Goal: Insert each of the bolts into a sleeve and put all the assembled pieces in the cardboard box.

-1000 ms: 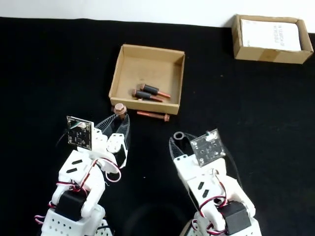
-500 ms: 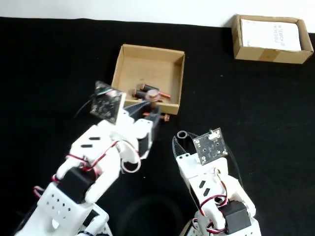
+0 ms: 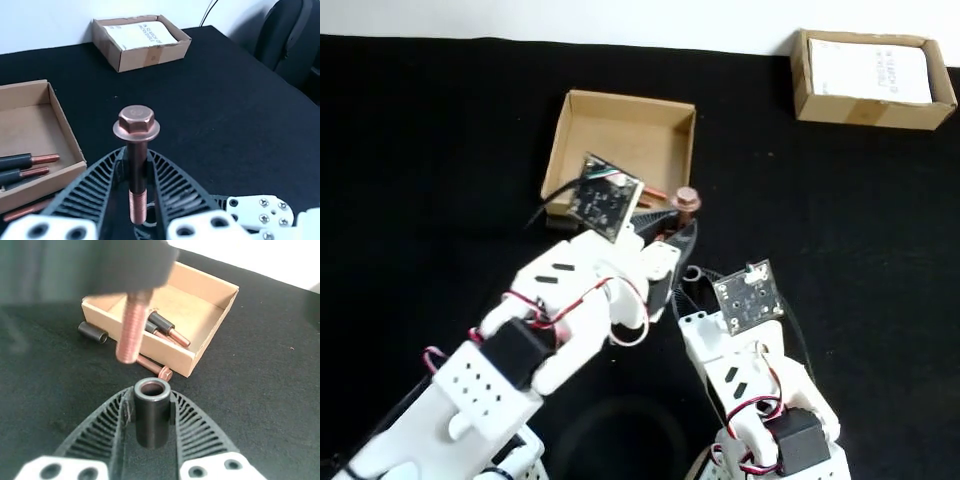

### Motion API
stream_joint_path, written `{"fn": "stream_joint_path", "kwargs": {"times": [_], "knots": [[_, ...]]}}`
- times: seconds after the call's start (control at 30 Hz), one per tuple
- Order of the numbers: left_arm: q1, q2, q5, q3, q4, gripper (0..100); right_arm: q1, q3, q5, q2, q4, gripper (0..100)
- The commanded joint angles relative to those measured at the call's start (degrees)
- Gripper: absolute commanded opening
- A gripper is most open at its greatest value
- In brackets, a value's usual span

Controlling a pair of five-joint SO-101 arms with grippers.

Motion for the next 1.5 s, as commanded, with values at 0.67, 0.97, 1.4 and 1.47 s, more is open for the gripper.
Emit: {"fn": "stream_joint_path", "kwargs": {"times": [0.67, 0.97, 1.4, 1.47], "knots": [[3.03, 1.54, 4.92, 2.24, -7.65, 1, 0.66, -0.84, -0.35, -0.4, -1.27, 0.8], [2.68, 1.54, 4.84, 4.79, -7.38, 1, 2.68, -1.8, -0.35, -0.4, -1.27, 0.8], [6.2, 1.54, 5.27, 7.96, -8.44, 1, 4.44, -2.77, -0.44, -0.4, -1.19, 0.8], [6.02, 1.54, 5.19, 8.04, -9.14, 1, 4.44, -2.77, -0.44, -0.4, -1.19, 0.8]]}}
